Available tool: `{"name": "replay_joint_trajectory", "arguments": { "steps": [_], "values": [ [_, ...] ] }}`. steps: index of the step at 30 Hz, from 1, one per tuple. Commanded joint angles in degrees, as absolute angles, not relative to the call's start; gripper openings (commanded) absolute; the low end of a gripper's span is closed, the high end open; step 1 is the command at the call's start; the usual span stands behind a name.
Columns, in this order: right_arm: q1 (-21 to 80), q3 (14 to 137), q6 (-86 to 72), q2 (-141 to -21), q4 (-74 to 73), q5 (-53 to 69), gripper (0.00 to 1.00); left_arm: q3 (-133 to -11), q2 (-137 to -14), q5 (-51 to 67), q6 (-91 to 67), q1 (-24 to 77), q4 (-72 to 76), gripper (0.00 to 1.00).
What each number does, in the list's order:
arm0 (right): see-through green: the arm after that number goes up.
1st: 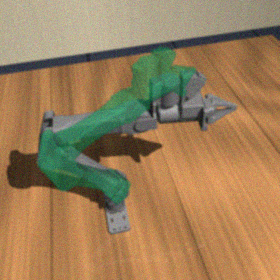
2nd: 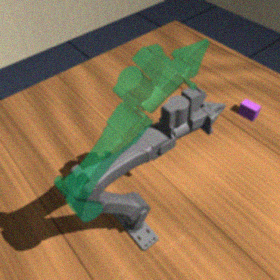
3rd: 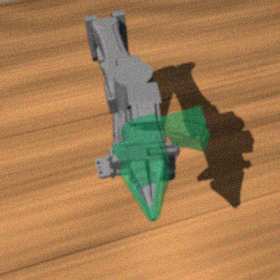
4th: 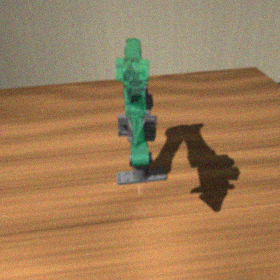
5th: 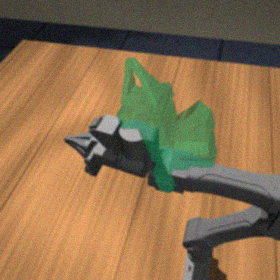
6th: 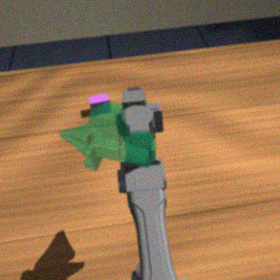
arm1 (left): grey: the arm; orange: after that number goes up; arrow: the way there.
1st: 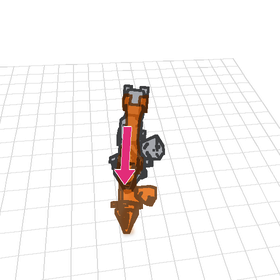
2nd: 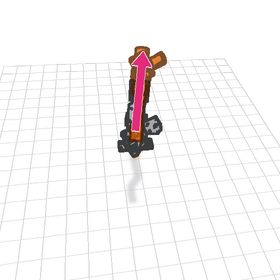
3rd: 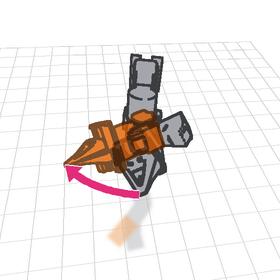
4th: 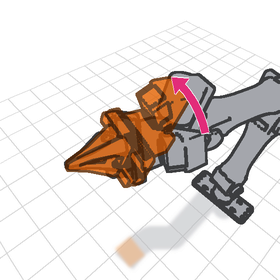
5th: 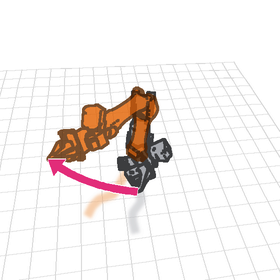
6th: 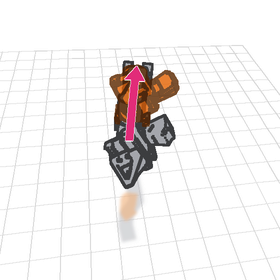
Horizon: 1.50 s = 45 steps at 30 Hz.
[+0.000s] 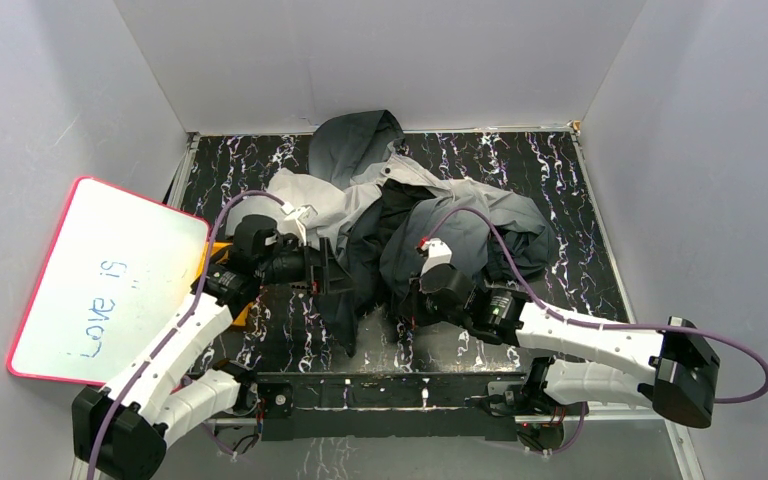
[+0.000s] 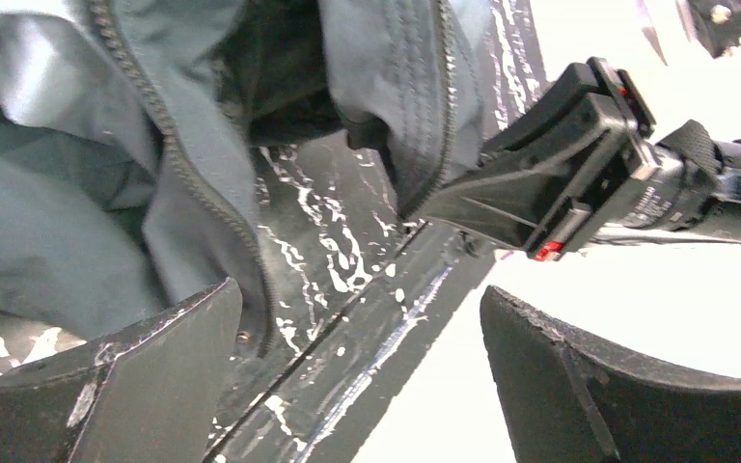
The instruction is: Zip up the jacket
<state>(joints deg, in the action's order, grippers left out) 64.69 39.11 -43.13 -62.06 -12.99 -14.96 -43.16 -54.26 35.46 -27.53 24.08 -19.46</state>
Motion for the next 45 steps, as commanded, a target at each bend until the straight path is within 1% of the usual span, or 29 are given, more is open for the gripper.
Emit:
{"name": "replay_joint_trajectory", "arguments": {
  "steps": [1,4,9,14,21,28,32,34,38,45],
  "values": [
    [64.4,38.7,-43.9,-60.4,-7.7,-17.8,0.0,-41.5,-52.4,41.2,-33.9,26.3,-12.4,0.92],
    [64.4,38.9,-45.5,-60.8,-8.4,-17.8,0.0,-41.7,-53.9,37.6,-34.8,29.8,-11.3,0.9],
    [64.5,39.0,-48.3,-60.3,-10.7,-18.3,0.0,-43.6,-58.0,25.6,-35.5,39.0,-11.0,0.87],
    [64.5,38.4,-49.8,-59.6,-11.7,-18.5,0.0,-46.2,-64.2,16.3,-36.2,47.3,-9.9,0.83],
    [64.5,36.6,-51.1,-57.7,-12.3,-18.9,0.0,-48.3,-70.7,11.4,-37.2,52.1,-7.2,0.79],
    [64.5,35.2,-51.7,-55.0,-12.2,-18.7,0.0,-48.4,-73.2,10.9,-37.6,52.6,-4.3,0.62],
    [64.5,34.6,-51.7,-53.7,-12.2,-18.4,0.0,-48.4,-73.8,10.7,-37.9,52.7,-3.0,0.5],
    [64.5,34.3,-51.8,-53.3,-12.2,-18.3,0.0,-48.5,-74.1,10.9,-38.1,52.7,-1.9,0.47],
    [64.5,33.9,-52.1,-53.0,-12.3,-18.0,0.0,-48.6,-74.5,11.6,-38.5,52.6,-0.4,0.39],
    [64.5,33.4,-53.0,-51.8,-12.1,-17.8,0.0,-48.2,-74.9,14.6,-39.2,52.7,3.0,0.21]
  ]
}}
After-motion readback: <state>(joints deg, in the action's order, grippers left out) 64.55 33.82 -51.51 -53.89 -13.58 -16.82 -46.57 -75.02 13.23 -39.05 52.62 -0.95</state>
